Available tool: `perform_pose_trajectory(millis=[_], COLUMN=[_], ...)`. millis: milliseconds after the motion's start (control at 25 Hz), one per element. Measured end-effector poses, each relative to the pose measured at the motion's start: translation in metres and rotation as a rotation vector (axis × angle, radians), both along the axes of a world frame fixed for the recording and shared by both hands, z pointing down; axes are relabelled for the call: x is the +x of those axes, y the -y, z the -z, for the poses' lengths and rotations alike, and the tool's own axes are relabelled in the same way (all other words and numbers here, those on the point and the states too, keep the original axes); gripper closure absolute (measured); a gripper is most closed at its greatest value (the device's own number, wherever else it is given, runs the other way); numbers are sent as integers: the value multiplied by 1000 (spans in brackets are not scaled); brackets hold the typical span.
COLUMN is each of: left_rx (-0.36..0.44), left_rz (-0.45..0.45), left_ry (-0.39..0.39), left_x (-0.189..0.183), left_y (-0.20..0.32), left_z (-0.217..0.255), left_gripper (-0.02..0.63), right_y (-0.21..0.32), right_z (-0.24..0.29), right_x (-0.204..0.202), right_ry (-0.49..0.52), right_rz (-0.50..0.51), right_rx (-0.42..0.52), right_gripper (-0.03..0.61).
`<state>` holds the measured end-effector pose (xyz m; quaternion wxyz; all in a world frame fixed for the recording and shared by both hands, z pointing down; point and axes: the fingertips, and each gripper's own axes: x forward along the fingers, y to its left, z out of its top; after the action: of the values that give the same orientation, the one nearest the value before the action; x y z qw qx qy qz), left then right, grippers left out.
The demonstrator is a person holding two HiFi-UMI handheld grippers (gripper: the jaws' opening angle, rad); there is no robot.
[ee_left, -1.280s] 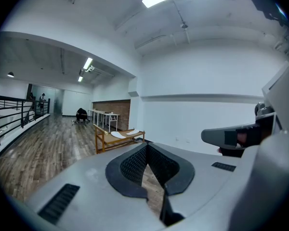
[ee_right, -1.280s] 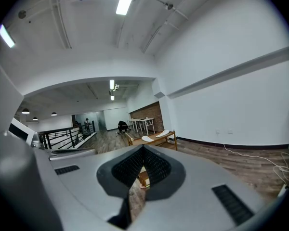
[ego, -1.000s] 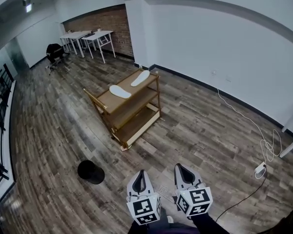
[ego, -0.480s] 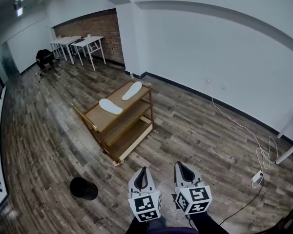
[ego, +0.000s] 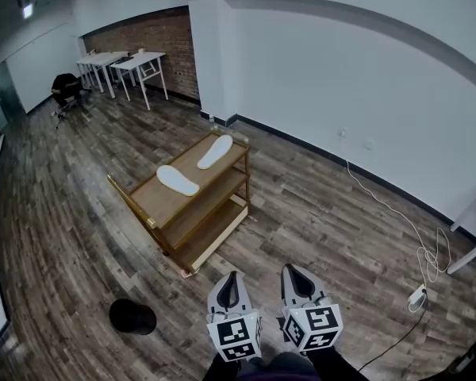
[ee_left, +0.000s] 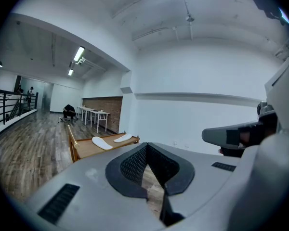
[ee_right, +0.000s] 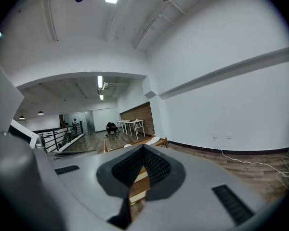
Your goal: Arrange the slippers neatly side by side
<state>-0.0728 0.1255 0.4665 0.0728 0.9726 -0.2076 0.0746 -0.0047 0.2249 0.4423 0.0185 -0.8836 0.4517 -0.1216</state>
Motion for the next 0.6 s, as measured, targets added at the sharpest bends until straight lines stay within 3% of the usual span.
perform_pose_trajectory(millis=[240, 600], left_rx=[-16, -12], left_rz=[-16, 41], left_ry=[21, 31], left_x=[18, 60], left_y=[7, 34], left_z=[-12, -15], left_gripper=[612, 612], right_y=[4, 38], right_z=[-10, -13], right_x=[18, 65], right_ry=[21, 23], right_rz=[-28, 35], right_rx=[-28, -28], right_gripper=[580, 580])
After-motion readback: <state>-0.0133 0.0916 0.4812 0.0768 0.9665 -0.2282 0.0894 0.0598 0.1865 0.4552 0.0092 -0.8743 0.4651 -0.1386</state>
